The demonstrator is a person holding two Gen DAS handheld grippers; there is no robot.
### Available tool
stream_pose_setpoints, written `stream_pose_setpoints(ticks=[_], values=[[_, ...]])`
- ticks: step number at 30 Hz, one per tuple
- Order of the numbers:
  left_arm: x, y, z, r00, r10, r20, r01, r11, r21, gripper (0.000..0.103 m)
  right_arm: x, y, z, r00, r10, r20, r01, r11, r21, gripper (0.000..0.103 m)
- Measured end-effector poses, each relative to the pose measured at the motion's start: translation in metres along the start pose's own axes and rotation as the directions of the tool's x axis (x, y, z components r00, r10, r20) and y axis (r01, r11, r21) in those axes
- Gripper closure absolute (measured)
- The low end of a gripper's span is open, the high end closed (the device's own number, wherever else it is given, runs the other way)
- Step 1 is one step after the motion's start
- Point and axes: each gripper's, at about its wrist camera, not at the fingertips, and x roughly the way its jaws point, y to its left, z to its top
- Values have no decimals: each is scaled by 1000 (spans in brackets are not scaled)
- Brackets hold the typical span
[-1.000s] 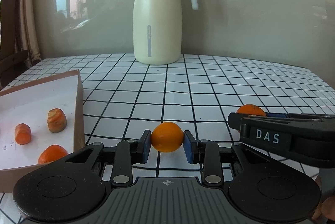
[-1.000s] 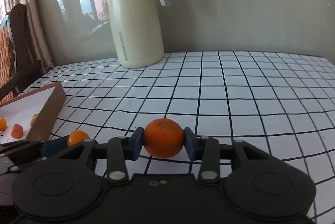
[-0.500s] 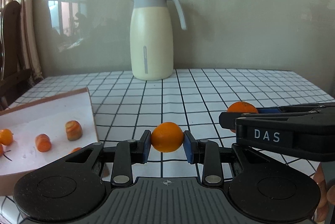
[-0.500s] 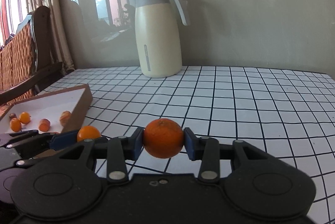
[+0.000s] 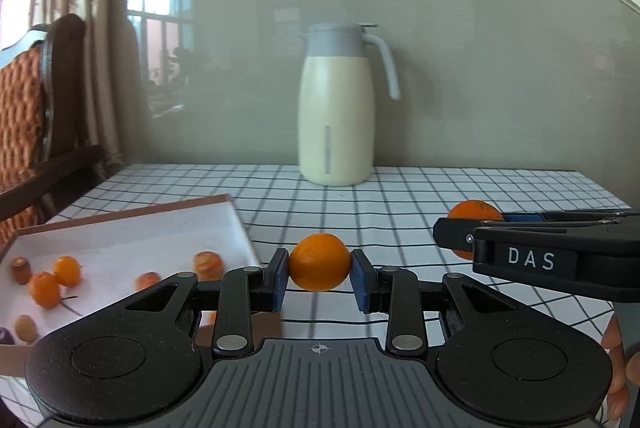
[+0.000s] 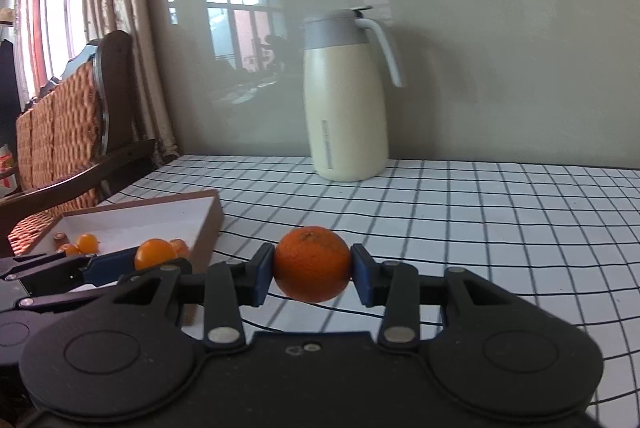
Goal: Organize fruits
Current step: 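Carry the orange in the left tool and orange in the right tool over the box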
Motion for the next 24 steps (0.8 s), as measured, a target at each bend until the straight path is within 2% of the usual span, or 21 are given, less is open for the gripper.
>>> stream_pose_setpoints(ticks=[13, 24], values=[[-24, 51, -9, 996, 87, 0, -87, 995, -50, 70, 11, 55, 0, 987, 160, -14, -160, 986, -48, 71], [-31, 89, -20, 987, 157, -18, -159, 982, -105, 70, 27, 91, -7, 973, 227, -39, -229, 970, -82, 71]])
